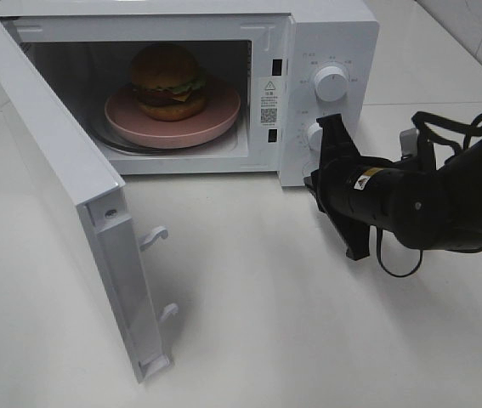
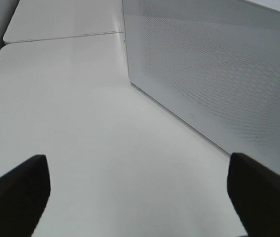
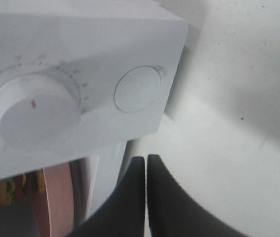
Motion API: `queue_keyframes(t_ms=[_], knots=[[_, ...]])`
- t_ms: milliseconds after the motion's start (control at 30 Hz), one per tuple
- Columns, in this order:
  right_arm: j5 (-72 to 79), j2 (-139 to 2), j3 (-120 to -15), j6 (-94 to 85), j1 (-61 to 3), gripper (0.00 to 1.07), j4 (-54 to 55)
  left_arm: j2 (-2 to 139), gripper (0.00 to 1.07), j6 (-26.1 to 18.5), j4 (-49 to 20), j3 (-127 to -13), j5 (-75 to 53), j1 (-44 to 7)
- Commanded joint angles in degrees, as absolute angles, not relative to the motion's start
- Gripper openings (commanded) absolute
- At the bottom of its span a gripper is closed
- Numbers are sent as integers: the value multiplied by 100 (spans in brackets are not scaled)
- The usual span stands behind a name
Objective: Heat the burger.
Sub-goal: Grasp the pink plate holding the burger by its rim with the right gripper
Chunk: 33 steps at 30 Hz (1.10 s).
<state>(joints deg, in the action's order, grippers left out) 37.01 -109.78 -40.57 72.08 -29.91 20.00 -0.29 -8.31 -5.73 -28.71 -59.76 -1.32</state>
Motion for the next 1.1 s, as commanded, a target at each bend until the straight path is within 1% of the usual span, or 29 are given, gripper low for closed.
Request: queue_keyframes(t_ms=[33,67,200,267,300,367,467,533,633,700,800,867,900,967,1067,1100], knots=[[3260,-10634,-3999,6727,-2962,0,1713,-132,89,-837,-602,-2853,-5959,-120],[2893,-10382,-3994,6457,-2962,0,1576,-132,89,-837,-602,-2853,-5959,-120],[2395,-10038,-3994,6091,-2962,1,1243,-132,89,-837,-602,-2853,-5959,-120],[2080,-9706,-3999,5689,-2962,1,808,-132,89,-837,-602,-2853,-5959,-120],[2080,-9706,-3999,5689,-2962,1,808,-132,89,-837,-602,-2853,-5959,-120],[1524,-9282,-3999,5111,-2962,2,355,-132,89,-837,-602,-2853,-5959,-120],[1318,-9173,-3999,4968,-2962,3,286,-132,89,-837,-602,-2853,-5959,-120],[722,-8909,-3999,4521,-2962,4,264,-132,89,-837,-602,-2853,-5959,-120],[435,-8743,-3999,4206,-2962,4,264,-132,89,-837,-602,-2853,-5959,-120],[0,-8497,-3999,3524,-2962,5,264,-132,89,-837,-602,-2853,-5959,-120],[-132,-8440,-3999,3335,-2962,5,264,-132,89,-837,-602,-2853,-5959,-120],[-487,-8188,-3999,2475,-2962,5,264,-132,89,-837,-602,-2853,-5959,-120],[-487,-8188,-3999,2475,-2962,5,264,-132,89,-837,-602,-2853,-5959,-120],[-762,-8062,-4039,1891,-2962,6,264,-132,89,-837,-602,-2853,-5959,-120],[-945,-8039,-4097,1713,-2962,6,264,-132,89,-837,-602,-2853,-5959,-120],[-1341,-8021,-4257,1427,-2962,7,264,-132,89,-837,-602,-2853,-5959,-120]])
